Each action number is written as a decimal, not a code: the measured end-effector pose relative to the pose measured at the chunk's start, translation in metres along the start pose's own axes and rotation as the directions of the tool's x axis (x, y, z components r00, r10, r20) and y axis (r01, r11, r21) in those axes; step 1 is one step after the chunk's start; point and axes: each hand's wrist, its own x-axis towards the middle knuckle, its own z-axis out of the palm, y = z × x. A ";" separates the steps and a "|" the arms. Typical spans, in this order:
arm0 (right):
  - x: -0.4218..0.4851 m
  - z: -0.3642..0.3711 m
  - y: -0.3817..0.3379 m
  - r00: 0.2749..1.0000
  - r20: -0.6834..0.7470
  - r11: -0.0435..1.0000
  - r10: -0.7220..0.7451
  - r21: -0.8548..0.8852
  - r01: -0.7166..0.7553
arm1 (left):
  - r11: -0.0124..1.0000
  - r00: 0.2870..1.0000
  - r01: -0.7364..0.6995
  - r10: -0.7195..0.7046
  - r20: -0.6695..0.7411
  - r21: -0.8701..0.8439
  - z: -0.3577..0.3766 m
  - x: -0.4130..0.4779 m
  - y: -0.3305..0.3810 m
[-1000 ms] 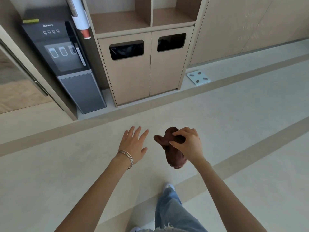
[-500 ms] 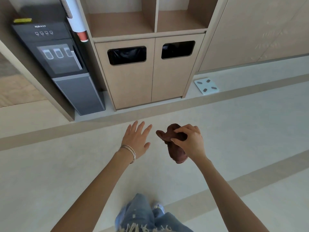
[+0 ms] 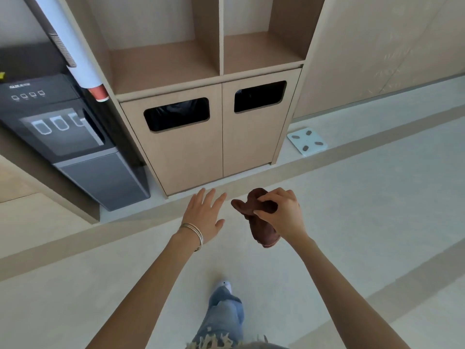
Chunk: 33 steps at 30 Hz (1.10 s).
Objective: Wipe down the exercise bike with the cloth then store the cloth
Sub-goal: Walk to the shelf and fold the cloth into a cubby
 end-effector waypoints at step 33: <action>0.357 -0.024 0.085 1.000 0.004 1.000 0.001 -0.027 -0.001 | 0.997 0.996 -0.010 0.017 -0.082 0.078 -0.082 0.363 -0.030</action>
